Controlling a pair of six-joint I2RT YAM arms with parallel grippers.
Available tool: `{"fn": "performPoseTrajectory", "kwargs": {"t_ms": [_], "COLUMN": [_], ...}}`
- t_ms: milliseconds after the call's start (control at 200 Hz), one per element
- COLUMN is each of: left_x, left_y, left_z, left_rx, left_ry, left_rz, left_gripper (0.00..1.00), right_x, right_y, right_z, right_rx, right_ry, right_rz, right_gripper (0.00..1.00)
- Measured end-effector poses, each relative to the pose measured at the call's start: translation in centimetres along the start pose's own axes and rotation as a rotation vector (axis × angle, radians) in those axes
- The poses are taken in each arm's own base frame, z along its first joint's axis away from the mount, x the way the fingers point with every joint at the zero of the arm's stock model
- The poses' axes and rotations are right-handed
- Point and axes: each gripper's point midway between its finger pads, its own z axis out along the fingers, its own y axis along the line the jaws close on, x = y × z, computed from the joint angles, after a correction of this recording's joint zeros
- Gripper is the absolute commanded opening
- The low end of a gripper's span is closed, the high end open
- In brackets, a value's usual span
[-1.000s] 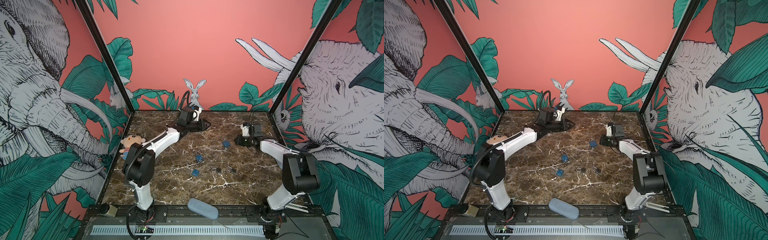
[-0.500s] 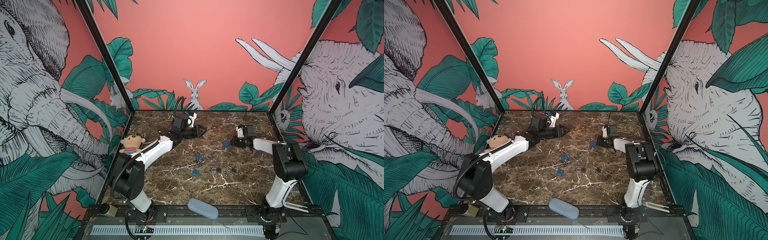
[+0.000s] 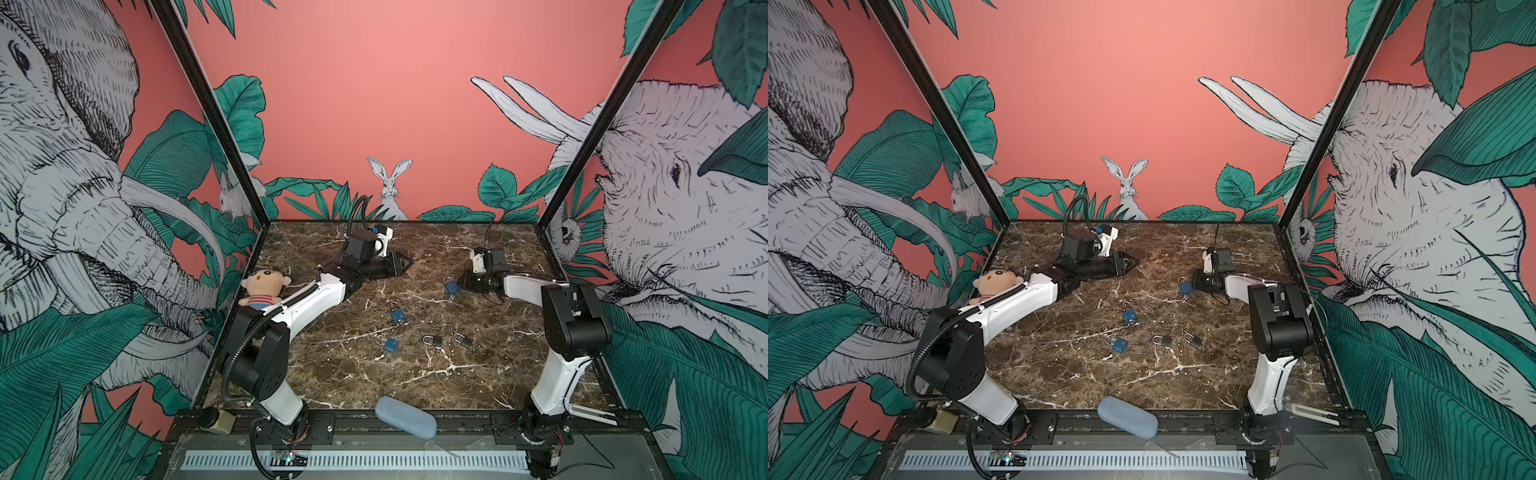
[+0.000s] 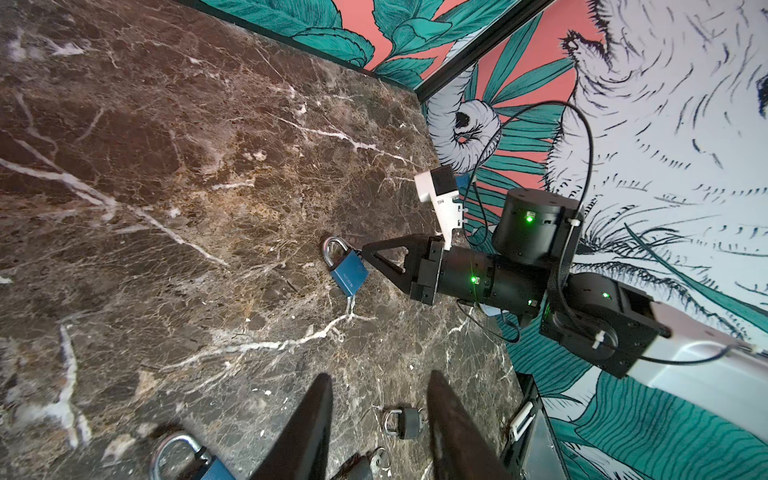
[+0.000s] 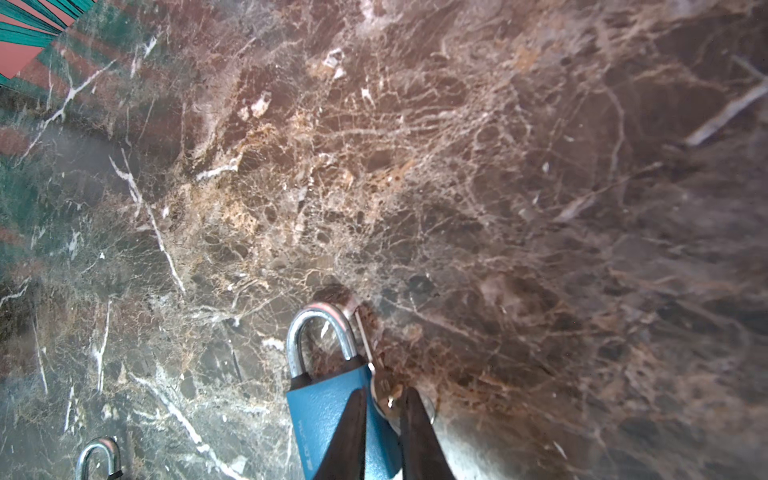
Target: Lock with the key
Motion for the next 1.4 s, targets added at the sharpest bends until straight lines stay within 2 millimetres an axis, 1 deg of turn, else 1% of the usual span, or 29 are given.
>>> {"fn": "performPoseTrajectory", "kwargs": {"t_ms": [125,225,320,405,485,530,595,710,775,870,985,1115,1240,1401], "left_x": [0.1,0.2,0.2,0.2,0.3,0.3,0.5,0.8,0.9,0.9,1.2,1.9,2.4,2.4], "left_y": [0.1,0.2,0.2,0.2,0.3,0.3,0.5,0.7,0.7,0.6,0.7,1.2,1.7,1.5], "left_z": [0.0,0.0,0.1,0.1,0.1,0.0,0.0,-0.2,-0.4,-0.8,-1.0,-0.9,-0.8,-1.2], "left_rx": [-0.001,-0.002,-0.002,-0.003,-0.006,-0.009,-0.018,-0.028,-0.034,-0.04,-0.04,-0.048,-0.054,-0.052], "left_ry": [0.001,0.002,0.003,0.003,0.005,0.007,0.013,0.026,0.028,0.026,0.026,0.036,0.045,0.041], "left_rz": [-0.001,-0.001,-0.001,0.007,0.022,0.03,0.041,0.063,0.074,0.084,0.083,0.065,0.048,0.047], "left_gripper": [0.4,0.4,0.4,0.4,0.4,0.4,0.4,0.4,0.4,0.4,0.4,0.4,0.4,0.4], "right_x": [0.2,0.6,0.3,-0.3,-0.1,0.5,2.0,5.8,7.9,10.4,12.6,14.9,16.3,16.6], "right_y": [-0.1,0.0,0.7,1.8,3.0,3.5,4.1,4.3,4.2,3.9,3.7,3.1,2.6,2.4], "right_z": [-0.3,-1.8,-4.2,-7.0,-9.2,-10.3,-11.4,-12.4,-12.8,-13.2,-12.9,-11.9,-10.9,-9.9], "right_rx": [0.008,0.019,0.021,0.024,0.024,0.029,0.043,0.072,0.092,0.11,0.118,0.126,0.14,0.146], "right_ry": [-0.002,-0.008,-0.045,-0.098,-0.134,-0.142,-0.129,-0.065,-0.023,0.035,0.093,0.165,0.219,0.238], "right_rz": [0.0,-0.002,-0.016,-0.045,-0.083,-0.106,-0.138,-0.181,-0.202,-0.223,-0.243,-0.252,-0.257,-0.26], "right_gripper": [0.2,0.21,0.21,0.23,0.26,0.27,0.28,0.3,0.32,0.38,0.41,0.42,0.46,0.47]}}
